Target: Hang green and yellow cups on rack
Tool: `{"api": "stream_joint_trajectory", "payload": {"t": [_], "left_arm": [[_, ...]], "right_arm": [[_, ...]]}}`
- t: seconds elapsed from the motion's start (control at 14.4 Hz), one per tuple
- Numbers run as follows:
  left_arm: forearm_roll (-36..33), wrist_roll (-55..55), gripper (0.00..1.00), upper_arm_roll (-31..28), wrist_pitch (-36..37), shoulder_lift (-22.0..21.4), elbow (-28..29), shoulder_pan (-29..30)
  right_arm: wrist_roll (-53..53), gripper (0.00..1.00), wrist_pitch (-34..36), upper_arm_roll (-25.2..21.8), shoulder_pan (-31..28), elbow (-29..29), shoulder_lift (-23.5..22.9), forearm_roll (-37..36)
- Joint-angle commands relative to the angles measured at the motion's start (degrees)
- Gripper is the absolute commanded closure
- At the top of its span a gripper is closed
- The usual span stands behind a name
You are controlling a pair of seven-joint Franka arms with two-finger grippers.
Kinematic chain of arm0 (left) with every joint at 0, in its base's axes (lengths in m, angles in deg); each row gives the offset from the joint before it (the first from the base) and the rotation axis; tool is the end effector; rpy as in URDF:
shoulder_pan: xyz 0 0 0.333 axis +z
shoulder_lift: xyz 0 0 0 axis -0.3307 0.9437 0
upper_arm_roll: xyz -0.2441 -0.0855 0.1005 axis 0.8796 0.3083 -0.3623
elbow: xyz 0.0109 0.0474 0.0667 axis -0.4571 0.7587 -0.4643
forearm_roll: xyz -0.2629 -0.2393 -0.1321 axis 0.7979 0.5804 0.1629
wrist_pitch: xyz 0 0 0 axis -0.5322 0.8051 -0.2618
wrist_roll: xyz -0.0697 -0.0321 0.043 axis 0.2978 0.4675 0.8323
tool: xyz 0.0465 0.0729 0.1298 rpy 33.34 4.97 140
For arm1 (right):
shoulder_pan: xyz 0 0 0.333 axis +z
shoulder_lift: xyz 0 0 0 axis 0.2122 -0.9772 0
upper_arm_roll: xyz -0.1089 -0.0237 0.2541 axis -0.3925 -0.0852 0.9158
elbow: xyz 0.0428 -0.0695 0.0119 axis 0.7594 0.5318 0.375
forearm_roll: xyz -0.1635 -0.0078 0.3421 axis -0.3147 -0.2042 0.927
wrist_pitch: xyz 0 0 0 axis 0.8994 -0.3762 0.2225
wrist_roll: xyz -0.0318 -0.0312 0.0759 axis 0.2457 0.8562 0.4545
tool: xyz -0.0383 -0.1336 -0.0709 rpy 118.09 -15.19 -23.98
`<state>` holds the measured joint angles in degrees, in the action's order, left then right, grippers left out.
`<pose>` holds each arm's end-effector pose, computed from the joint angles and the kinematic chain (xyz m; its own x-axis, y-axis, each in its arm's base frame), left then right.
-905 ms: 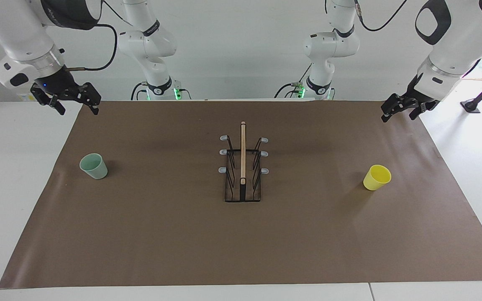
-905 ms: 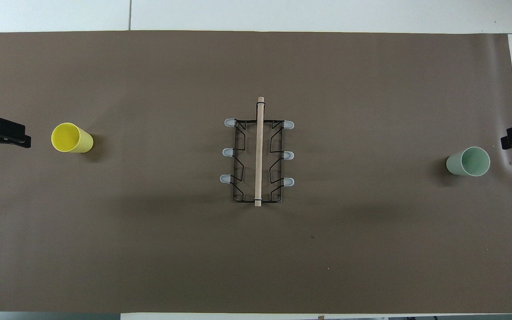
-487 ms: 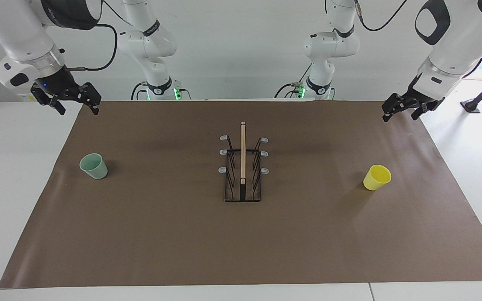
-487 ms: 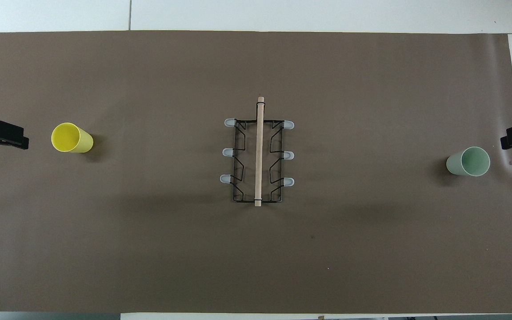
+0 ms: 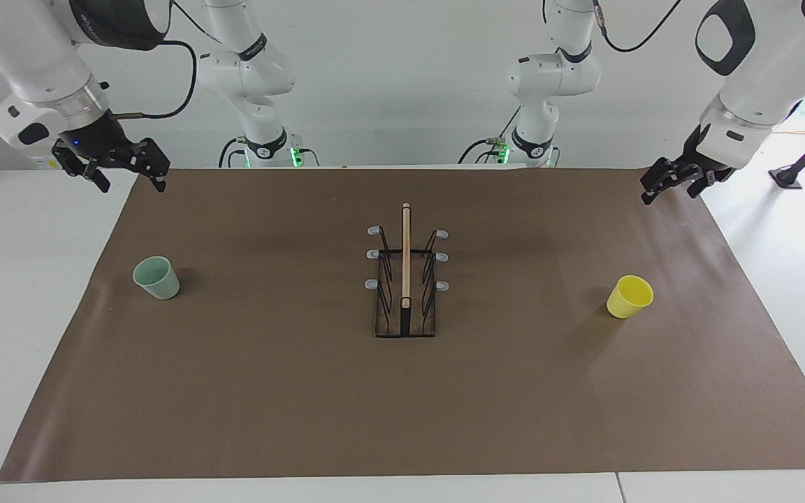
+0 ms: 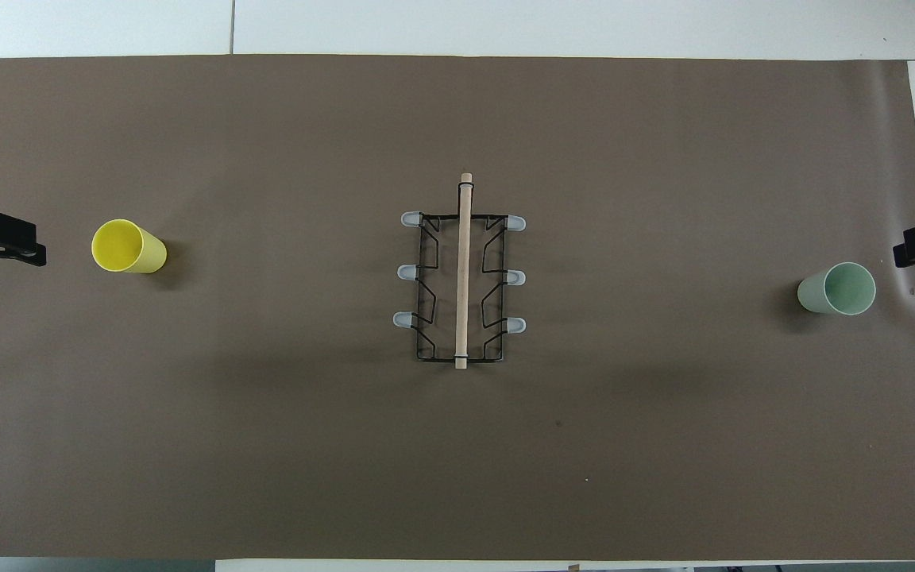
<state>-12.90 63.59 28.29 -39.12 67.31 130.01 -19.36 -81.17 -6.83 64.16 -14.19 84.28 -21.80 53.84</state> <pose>0.5246 0.0148 0.5073 0.9849 0.1521 -0.0832 0.1515 -0.9884 -0.0137 0.5185 -0.0668 0.5307 0.9979 -0.0112 -0.0635 -0.0100 -0.9998 0.0197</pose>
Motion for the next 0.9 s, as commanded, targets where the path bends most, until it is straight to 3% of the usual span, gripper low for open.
{"api": "stream_joint_trajectory", "payload": {"t": [0.0,0.21,0.49,0.56,0.84], "left_arm": [[1.8,-8.5,0.0,0.1,1.3,-3.0,4.0,1.6],[10.3,-20.7,0.0,0.1,0.0,-2.5,5.0,5.2],[19.7,-41.1,0.0,0.1,-4.3,1.1,5.1,8.7],[21.7,-46.1,0.0,0.1,-5.5,2.8,5.0,9.4],[28.8,-55.5,0.0,0.1,-8.9,9.4,4.4,13.3]], "right_arm": [[-0.9,0.0,1.7,0.3,-0.4,0.7,0.8,0.9],[-0.7,0.0,6.0,0.4,0.6,0.8,1.2,0.9],[-0.6,0.0,4.8,0.4,0.6,2.4,1.6,-1.2],[-0.5,0.0,4.1,0.5,1.2,2.7,0.9,-4.5],[-0.2,0.0,4.7,1.1,8.3,1.2,-8.5,-16.8]]}}
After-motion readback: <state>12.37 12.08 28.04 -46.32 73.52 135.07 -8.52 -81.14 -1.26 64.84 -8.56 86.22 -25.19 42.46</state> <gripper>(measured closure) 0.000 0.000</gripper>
